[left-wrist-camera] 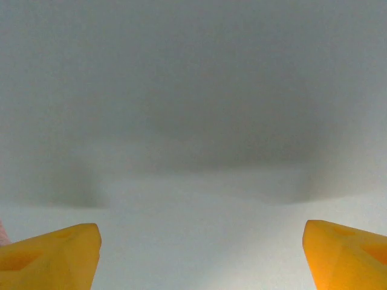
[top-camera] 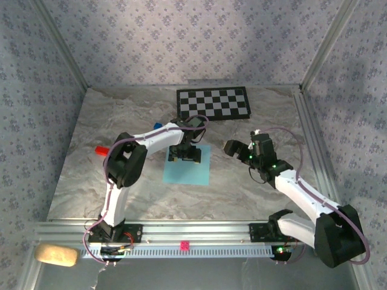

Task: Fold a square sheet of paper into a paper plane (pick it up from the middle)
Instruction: First fold the square sheet of paper in half at the center of the table.

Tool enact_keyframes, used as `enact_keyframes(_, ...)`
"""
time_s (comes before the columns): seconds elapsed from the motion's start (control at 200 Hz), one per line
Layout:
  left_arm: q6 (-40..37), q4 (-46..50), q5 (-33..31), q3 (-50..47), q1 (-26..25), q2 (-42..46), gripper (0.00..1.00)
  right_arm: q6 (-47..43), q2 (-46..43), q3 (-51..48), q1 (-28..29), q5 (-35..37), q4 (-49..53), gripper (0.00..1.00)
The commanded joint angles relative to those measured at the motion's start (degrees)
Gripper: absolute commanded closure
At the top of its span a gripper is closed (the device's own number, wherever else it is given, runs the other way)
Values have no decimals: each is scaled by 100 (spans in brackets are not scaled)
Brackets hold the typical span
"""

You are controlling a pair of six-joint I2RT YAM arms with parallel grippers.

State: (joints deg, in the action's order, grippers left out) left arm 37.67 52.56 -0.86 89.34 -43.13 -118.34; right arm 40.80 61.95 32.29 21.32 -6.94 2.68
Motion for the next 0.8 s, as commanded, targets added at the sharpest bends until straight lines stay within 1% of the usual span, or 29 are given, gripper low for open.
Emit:
enact_keyframes(0.0,147,130,86,152,-17,-106,13,-140,140,144,-34,-254,-22,0)
enact_keyframes(0.37,254,63,96,120,-48,-386,12,-1,404,160,-24,-473,-8,0)
enact_keyframes(0.795,335,-61,69,-125,-96,-505,12,71,500,278,-39,-409,159,0)
